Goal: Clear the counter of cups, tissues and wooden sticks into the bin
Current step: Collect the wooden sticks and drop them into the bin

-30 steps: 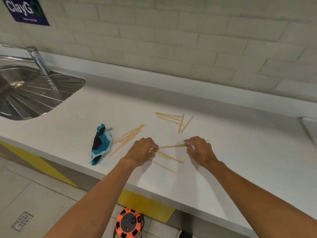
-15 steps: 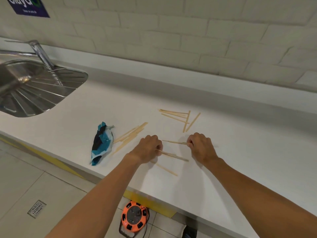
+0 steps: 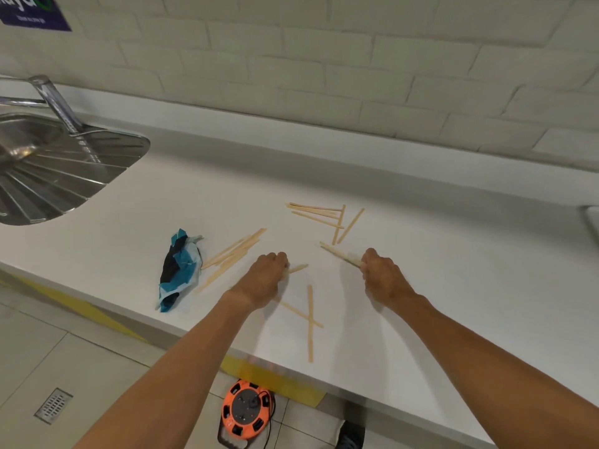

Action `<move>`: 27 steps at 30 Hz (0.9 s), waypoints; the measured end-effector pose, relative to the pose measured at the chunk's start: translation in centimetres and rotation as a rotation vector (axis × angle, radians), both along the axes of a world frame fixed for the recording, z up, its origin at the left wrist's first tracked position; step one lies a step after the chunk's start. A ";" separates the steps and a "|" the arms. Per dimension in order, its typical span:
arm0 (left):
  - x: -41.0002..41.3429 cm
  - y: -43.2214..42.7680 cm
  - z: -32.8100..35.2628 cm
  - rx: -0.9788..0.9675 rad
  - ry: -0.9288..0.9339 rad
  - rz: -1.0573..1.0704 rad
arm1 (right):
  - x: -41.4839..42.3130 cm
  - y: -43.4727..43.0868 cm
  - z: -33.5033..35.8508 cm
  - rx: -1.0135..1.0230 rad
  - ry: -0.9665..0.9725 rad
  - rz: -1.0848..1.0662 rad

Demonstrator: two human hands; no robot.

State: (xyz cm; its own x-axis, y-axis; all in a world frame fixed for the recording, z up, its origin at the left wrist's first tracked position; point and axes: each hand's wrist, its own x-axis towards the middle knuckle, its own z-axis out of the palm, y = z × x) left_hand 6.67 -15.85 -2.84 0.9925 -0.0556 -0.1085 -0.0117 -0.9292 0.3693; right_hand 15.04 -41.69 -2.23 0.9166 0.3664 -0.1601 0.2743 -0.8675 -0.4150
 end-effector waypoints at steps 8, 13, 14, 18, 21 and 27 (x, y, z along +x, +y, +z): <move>0.2 -1.6 0.1 0.266 -0.027 0.135 | -2.2 -0.5 -0.2 0.067 0.250 0.018; 0.0 -0.9 0.5 0.135 -0.007 0.103 | -3.3 -2.1 -0.3 0.045 0.222 0.044; 0.0 -0.8 0.7 0.072 0.010 0.063 | -3.4 -2.5 -0.3 0.042 0.223 0.039; -0.3 -1.5 1.2 -0.069 0.018 -0.102 | -3.8 -2.8 0.1 -0.005 0.231 0.013; -1.1 -1.5 1.4 -0.005 0.012 -0.290 | -4.2 -2.8 0.1 0.017 0.245 -0.041; -1.5 -2.3 1.5 -0.005 0.109 -0.371 | -5.0 -3.4 0.0 0.127 0.262 -0.056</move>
State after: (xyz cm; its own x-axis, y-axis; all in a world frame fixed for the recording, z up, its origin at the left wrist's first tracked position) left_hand 5.14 -18.12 -1.33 0.8877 -0.4093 -0.2107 -0.3070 -0.8674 0.3915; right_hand 9.99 -45.06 -2.23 0.8692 0.3489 -0.3504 0.0967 -0.8149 -0.5715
